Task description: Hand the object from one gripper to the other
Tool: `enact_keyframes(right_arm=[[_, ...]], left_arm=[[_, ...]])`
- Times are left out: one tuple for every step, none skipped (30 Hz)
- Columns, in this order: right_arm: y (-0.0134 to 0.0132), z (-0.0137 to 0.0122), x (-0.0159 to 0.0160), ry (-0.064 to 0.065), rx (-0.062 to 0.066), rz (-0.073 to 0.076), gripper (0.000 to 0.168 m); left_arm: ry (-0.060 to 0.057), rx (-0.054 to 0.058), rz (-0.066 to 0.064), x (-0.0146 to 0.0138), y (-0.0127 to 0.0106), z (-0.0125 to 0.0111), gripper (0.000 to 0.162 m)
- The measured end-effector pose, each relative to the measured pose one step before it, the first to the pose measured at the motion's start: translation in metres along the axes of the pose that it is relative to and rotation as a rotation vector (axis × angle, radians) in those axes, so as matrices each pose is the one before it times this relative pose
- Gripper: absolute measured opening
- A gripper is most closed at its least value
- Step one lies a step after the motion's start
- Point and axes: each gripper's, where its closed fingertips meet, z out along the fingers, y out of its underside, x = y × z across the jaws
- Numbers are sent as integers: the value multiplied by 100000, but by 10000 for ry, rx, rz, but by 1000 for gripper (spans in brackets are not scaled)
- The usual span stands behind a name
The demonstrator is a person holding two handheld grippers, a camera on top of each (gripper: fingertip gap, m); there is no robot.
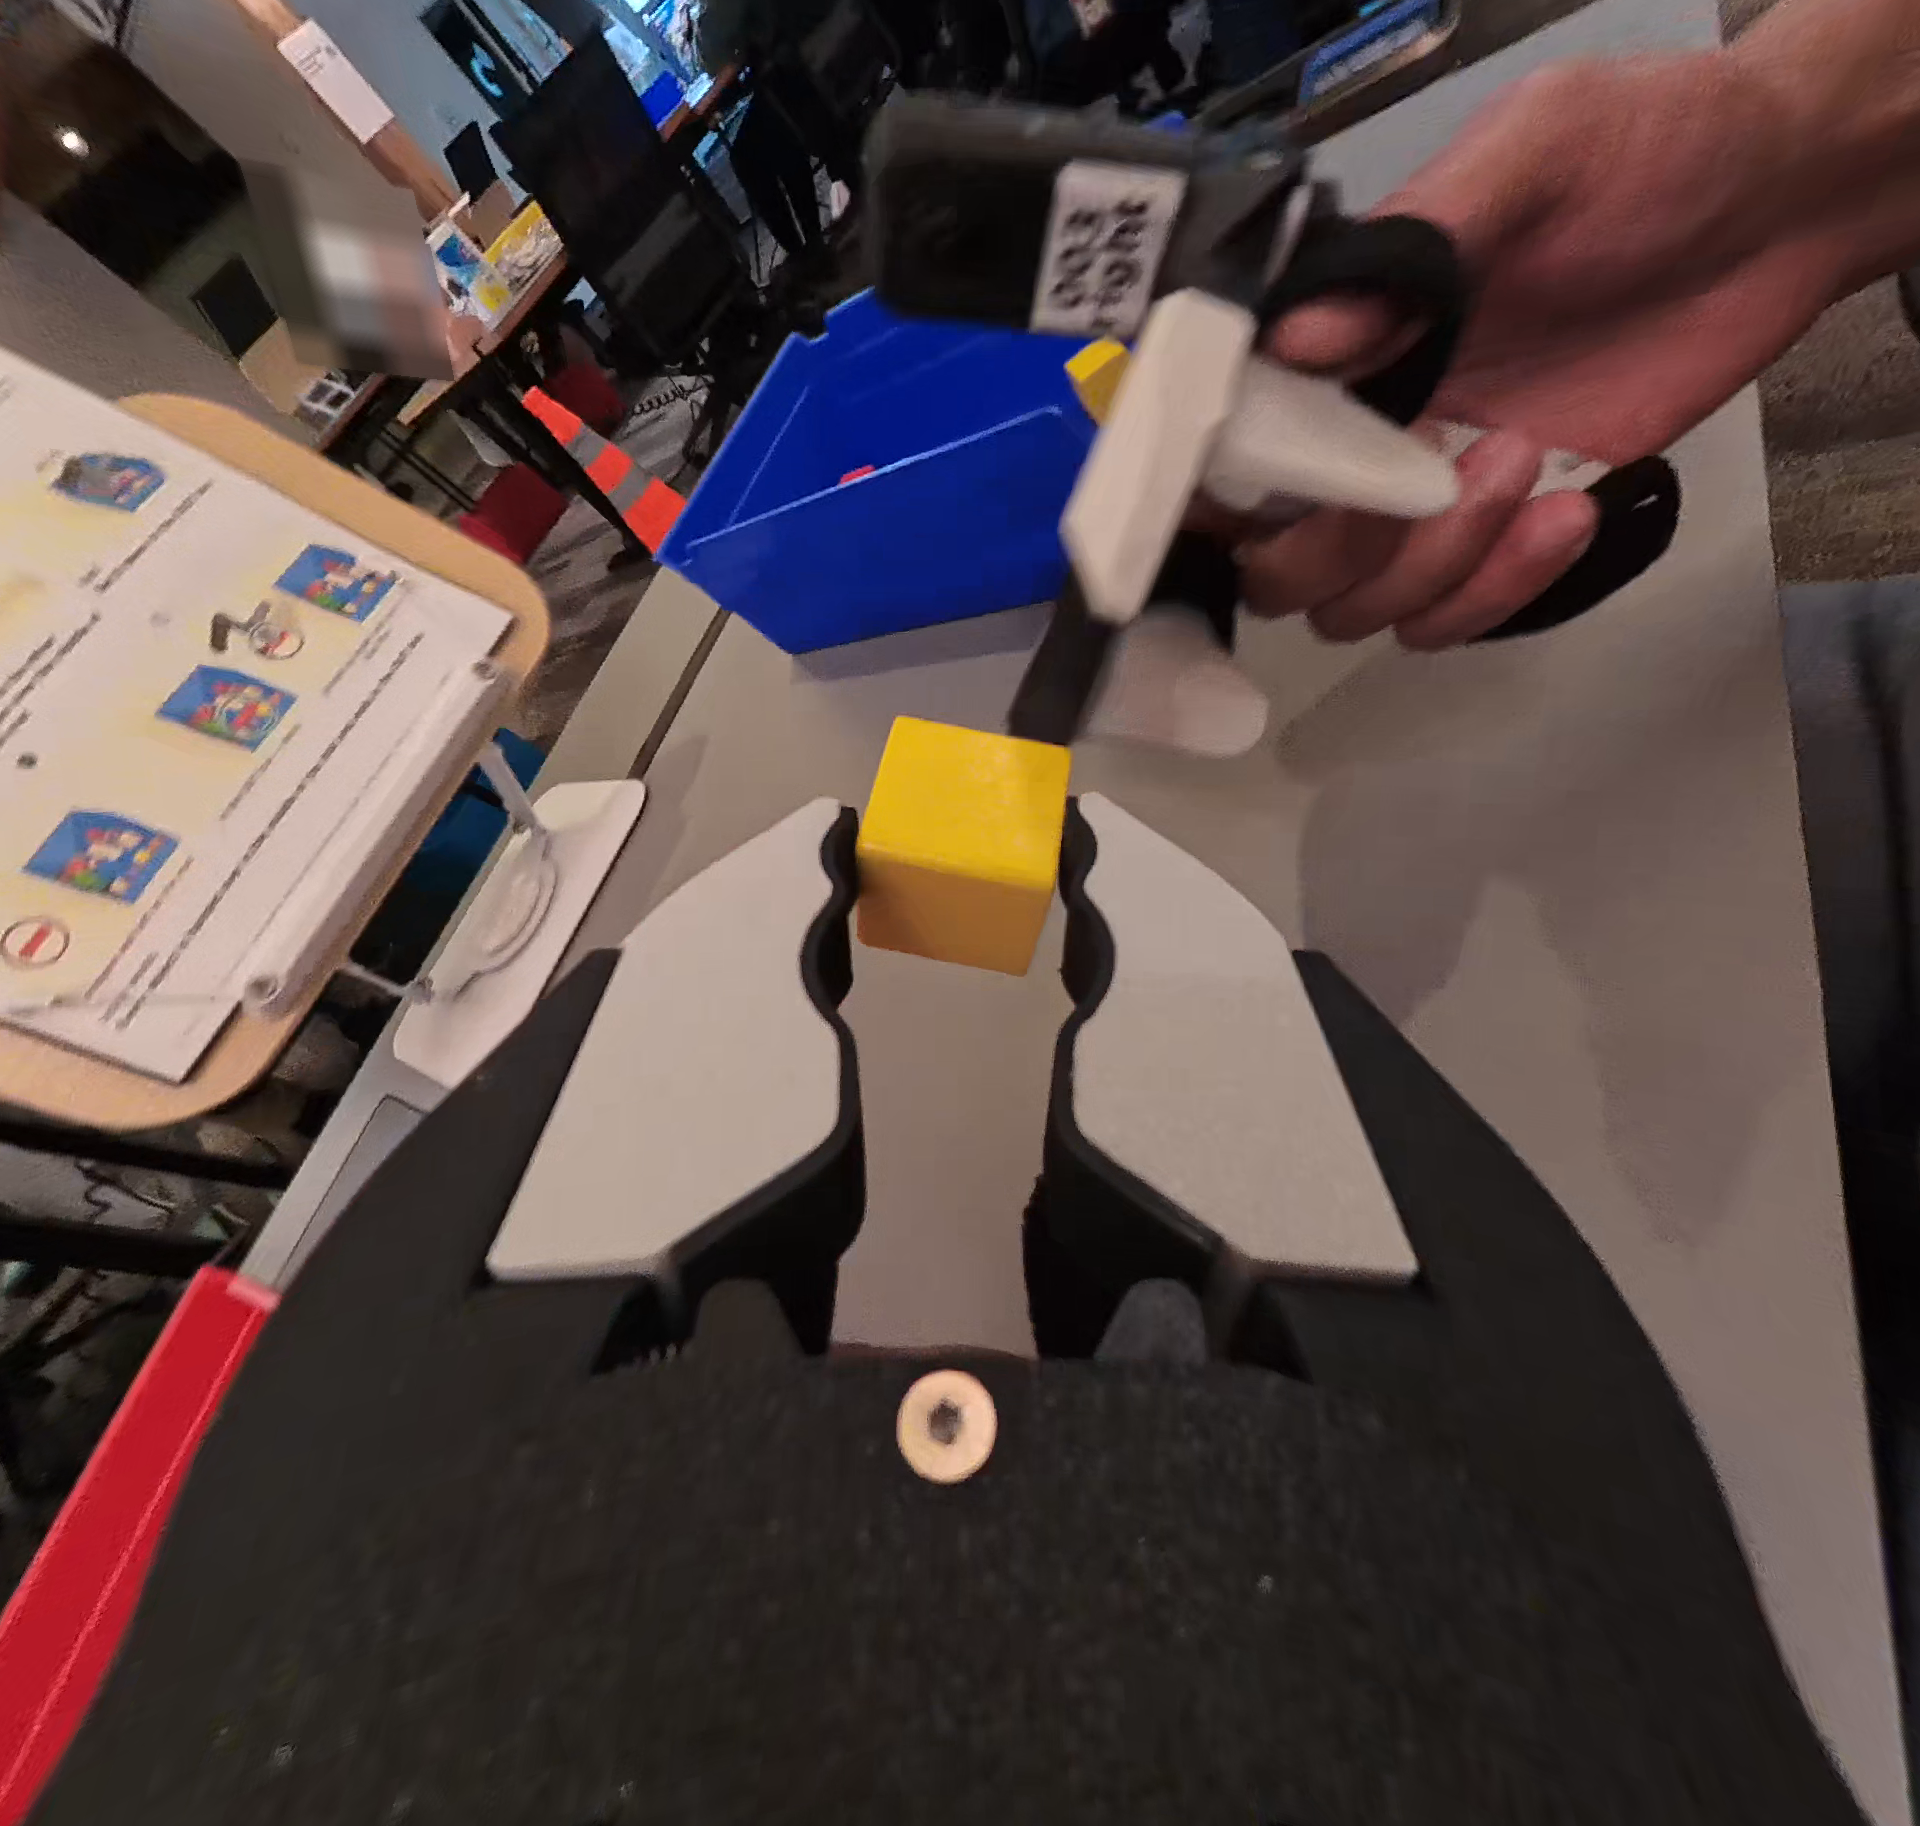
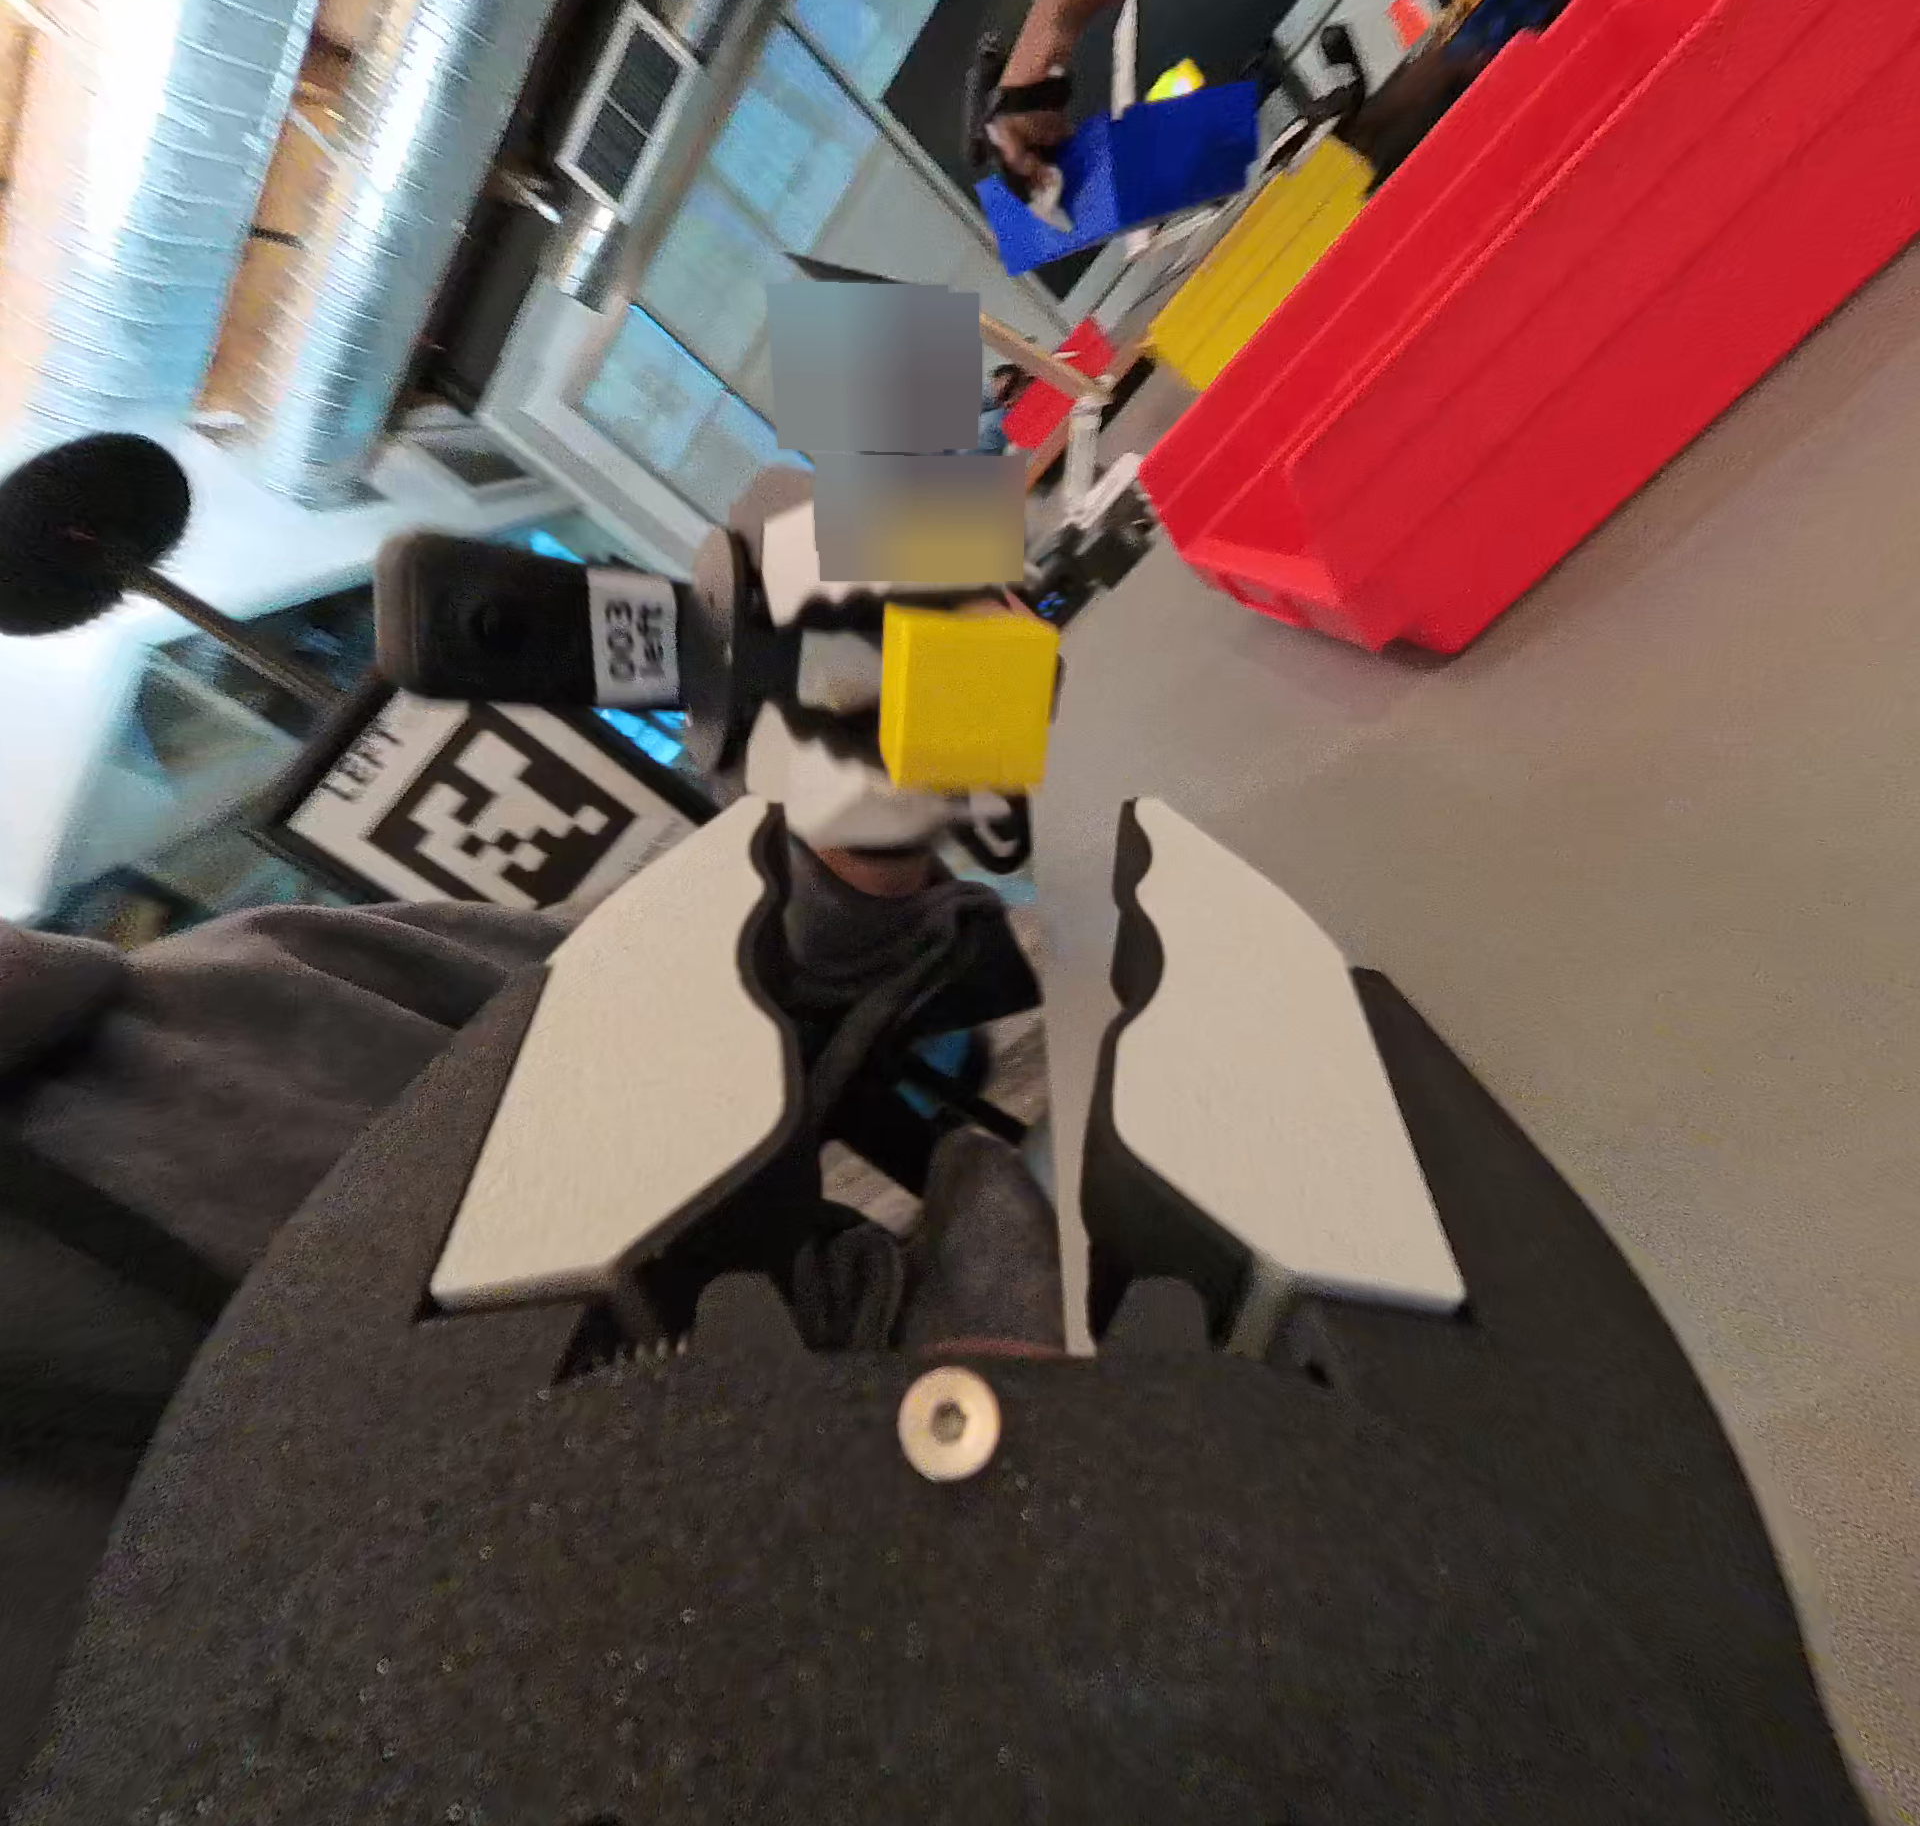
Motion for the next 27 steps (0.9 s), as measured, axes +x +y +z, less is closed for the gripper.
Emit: enact_keyframes(right_arm=[[64,494,91,-284,-25,276,60],[94,265,225,-108,89,67,59],[236,87,411,54,40,-29,50],[553,-120,793,372,-196,100,37],[316,-212,65,-134,-101,103,36],[267,-252,114,-21,-92,199,35],[193,-201,53,22,25,35,34],[138,-152,-55,-8,87,-32,34],[236,-136,-65,-23,-17,-16,34],[204,-154,-22,20,-7,2,34],[143,-238,9,66,11,-2,34],[82,-309,41,134,34,-93,34],[54,-400,31,192,-5,-161,34],[15,-467,53,260,-51,-228,34],[-169,-553,77,327,8,-309,34],[-397,-644,27,309,47,-323,34],[-610,-777,158,398,33,-292,34],[-869,-965,397,571,46,-341,34],[-1180,-1235,542,663,92,-466,34],[-1493,-1497,851,791,164,-494,34],[-1761,-1733,1369,987,238,-416,34],[-1924,-1786,1831,1073,289,-352,34],[-1911,-1634,2205,1083,242,-314,34],[-1621,-1355,2714,1235,50,-330,34],[-1061,-865,3155,1334,-303,-439,34],[-604,-290,3385,1316,-555,-482,34],[-226,270,3825,1566,-708,-535,34]], left_arm=[[125,-131,159,838,96,776,37],[97,-86,38,667,131,627,37],[61,77,-60,525,-16,438,37],[36,171,-107,390,-81,251,36],[53,80,-95,330,68,181,35],[45,20,-96,276,91,102,35],[-53,-36,-164,160,57,15,36],[-130,-64,-258,87,74,-101,38],[-173,-75,-366,-2,151,-246,43],[-150,-49,-461,-18,259,-407,48],[-77,25,-565,26,351,-505,50],[-148,15,-689,-168,513,-551,49],[-285,-79,-832,-447,773,-544,46],[-146,-146,-879,-346,945,-552,43],[35,-88,-885,-162,899,-559,43],[81,-29,-805,-125,753,-548,43],[38,-76,-628,-169,633,-509,43],[-45,-45,-419,-218,376,-467,41],[-61,33,-206,-153,121,-407,41],[-87,66,10,-93,-64,-323,40],[-193,67,200,-199,-202,-245,38],[-253,90,286,-277,-286,-156,38],[-184,83,267,-193,-242,-72,37],[-80,58,182,-81,-139,4,37],[-8,15,67,11,-16,57,37],[56,-62,-22,91,135,106,36],[71,-108,-50,105,202,114,37]])
